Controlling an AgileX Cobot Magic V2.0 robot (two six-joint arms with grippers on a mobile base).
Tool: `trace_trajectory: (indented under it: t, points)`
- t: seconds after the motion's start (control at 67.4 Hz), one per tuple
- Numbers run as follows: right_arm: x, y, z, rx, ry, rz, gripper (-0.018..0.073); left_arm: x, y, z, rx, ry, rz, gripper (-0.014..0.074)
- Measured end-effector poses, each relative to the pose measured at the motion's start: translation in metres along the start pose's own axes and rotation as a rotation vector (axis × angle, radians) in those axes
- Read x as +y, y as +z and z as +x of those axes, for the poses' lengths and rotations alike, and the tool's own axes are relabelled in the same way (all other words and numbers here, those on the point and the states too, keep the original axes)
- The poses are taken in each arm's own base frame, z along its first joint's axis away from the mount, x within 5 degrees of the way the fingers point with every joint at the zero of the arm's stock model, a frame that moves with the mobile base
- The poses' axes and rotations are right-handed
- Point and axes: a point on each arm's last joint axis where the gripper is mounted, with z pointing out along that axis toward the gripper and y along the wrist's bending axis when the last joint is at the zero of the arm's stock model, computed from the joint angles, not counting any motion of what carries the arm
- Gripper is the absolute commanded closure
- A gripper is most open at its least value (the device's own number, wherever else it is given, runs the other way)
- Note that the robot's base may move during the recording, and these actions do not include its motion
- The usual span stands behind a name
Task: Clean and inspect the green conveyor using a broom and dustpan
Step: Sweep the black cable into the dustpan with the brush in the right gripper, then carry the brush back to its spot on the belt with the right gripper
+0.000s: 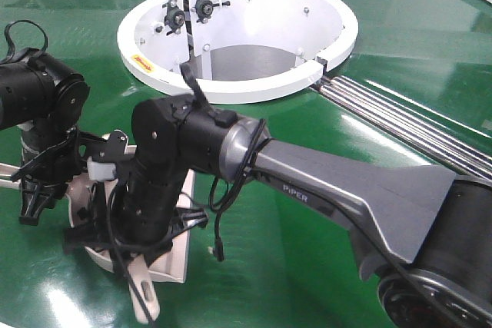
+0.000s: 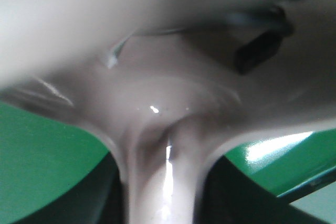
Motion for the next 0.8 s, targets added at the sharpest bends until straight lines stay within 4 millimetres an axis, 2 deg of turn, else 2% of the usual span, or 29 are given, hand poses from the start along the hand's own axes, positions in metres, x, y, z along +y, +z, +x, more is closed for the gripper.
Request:
trace_trajectory:
  t: [0.282, 0.43, 0.534, 0.801]
  points:
    - [-0.013, -0.015, -0.004, -0.063, 0.000, 0.124, 0.0564, 0.000, 0.000, 0.000, 0.000, 0.000, 0.001, 0.0603]
    - [-0.023, -0.043, 0.002, -0.116, 0.006, 0.164, 0.0564, 0.000, 0.000, 0.000, 0.000, 0.000, 0.001, 0.0603]
    - [-0.047, -0.062, 0.012, -0.122, 0.053, 0.192, 0.0564, 0.000, 0.000, 0.000, 0.000, 0.000, 0.001, 0.0603]
    - [-0.135, -0.112, 0.056, -0.125, 0.170, 0.325, 0.0564, 0.000, 0.000, 0.000, 0.000, 0.000, 0.001, 0.0603]
